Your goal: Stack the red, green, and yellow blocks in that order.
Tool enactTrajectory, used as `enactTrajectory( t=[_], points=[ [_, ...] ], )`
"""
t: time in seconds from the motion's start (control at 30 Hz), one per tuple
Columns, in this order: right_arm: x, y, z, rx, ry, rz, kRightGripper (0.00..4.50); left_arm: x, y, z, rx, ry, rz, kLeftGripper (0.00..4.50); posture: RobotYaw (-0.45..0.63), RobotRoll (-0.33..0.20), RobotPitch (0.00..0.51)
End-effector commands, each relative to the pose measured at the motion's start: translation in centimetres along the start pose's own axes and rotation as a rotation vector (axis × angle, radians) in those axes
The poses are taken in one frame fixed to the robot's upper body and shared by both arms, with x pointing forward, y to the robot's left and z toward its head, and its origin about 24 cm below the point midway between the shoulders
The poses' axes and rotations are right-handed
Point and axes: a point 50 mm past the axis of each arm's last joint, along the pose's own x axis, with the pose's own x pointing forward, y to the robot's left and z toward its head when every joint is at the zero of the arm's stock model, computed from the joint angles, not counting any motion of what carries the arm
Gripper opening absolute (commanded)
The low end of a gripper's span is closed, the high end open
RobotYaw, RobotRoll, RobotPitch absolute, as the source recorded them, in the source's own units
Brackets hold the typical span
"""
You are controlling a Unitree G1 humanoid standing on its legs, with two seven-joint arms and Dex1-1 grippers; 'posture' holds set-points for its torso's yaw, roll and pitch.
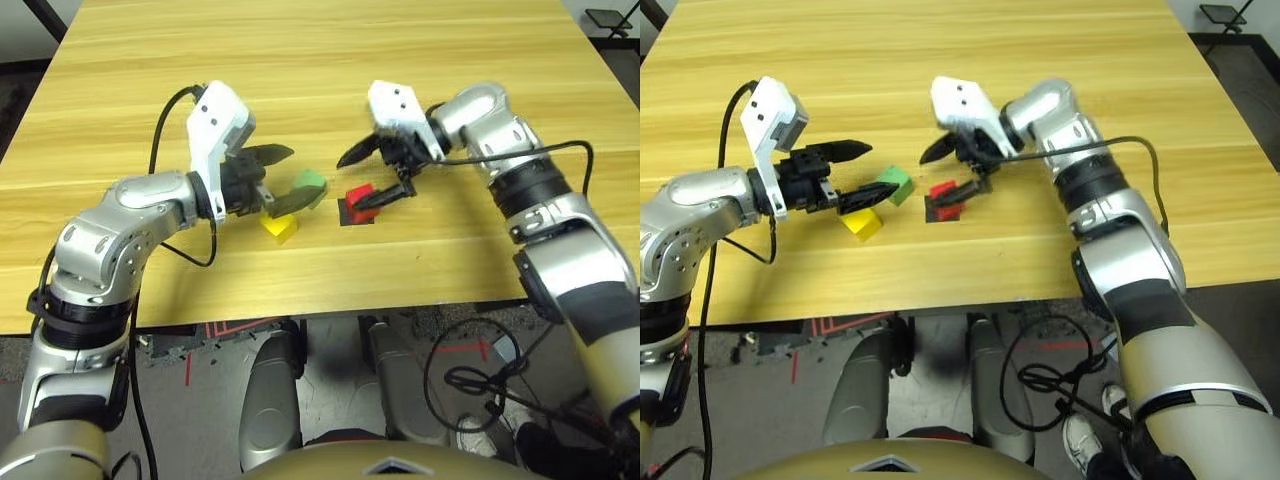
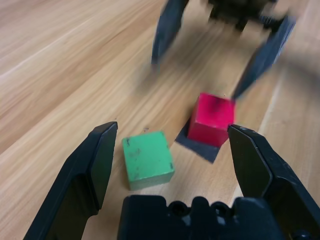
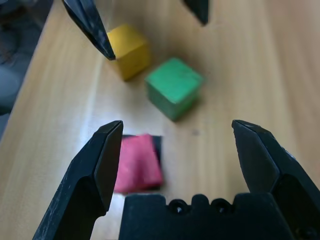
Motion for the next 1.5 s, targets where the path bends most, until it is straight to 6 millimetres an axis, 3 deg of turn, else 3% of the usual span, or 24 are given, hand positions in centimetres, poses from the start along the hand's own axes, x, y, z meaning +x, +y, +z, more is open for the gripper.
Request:
enactTrajectory(
  t=[0.03, 0.3, 0.83, 0.93, 1.1, 1.27, 1.37, 1.5],
  points=[
    [-1.9, 0.1, -1.1, 0.053, 0.003, -0.044, 4.42, 0.3, -0.2, -0.5, -0.003, 0.116, 0.017, 4.5, 0.3, -0.053, 0.256],
    [-3.1, 0.7, -2.1, 0.113, -0.02, -0.112, 4.42, 1.8, -0.3, -1.8, -0.056, 0.25, 0.003, 4.5, 0.23, -0.033, 0.253],
    [-2.8, 1.8, -2.0, 0.157, -0.062, -0.146, 4.42, 4.1, 0.7, -2.6, -0.066, 0.246, 0.051, 4.5, 0.19, -0.025, 0.266],
    [-2.7, 1.8, -2.1, 0.16, -0.064, -0.151, 4.5, 4.3, 0.6, -2.6, -0.075, 0.235, 0.051, 3.92, 0.2, -0.023, 0.268],
    [-2.6, 1.6, -2.1, 0.164, -0.071, -0.158, 4.5, 4.4, 0.7, -2.6, -0.074, 0.224, 0.054, 2.09, 0.21, -0.018, 0.268],
    [-2.6, 1.5, -2.4, 0.168, -0.075, -0.167, 4.5, 4.2, 1.2, -0.4, -0.031, 0.161, 0.032, 2.04, 0.22, -0.014, 0.263],
    [-2.9, 1.4, -2.7, 0.176, -0.076, -0.185, 4.5, 3.7, 1.7, 2.1, 0.035, 0.12, 0.017, 2.04, 0.22, -0.007, 0.261],
    [-3.1, 1.6, -3.6, 0.204, -0.058, -0.206, 4.5, 3.7, 0.8, 4.2, 0.057, 0.113, -0.046, 2.04, 0.21, 0.001, 0.261]
  ],
)
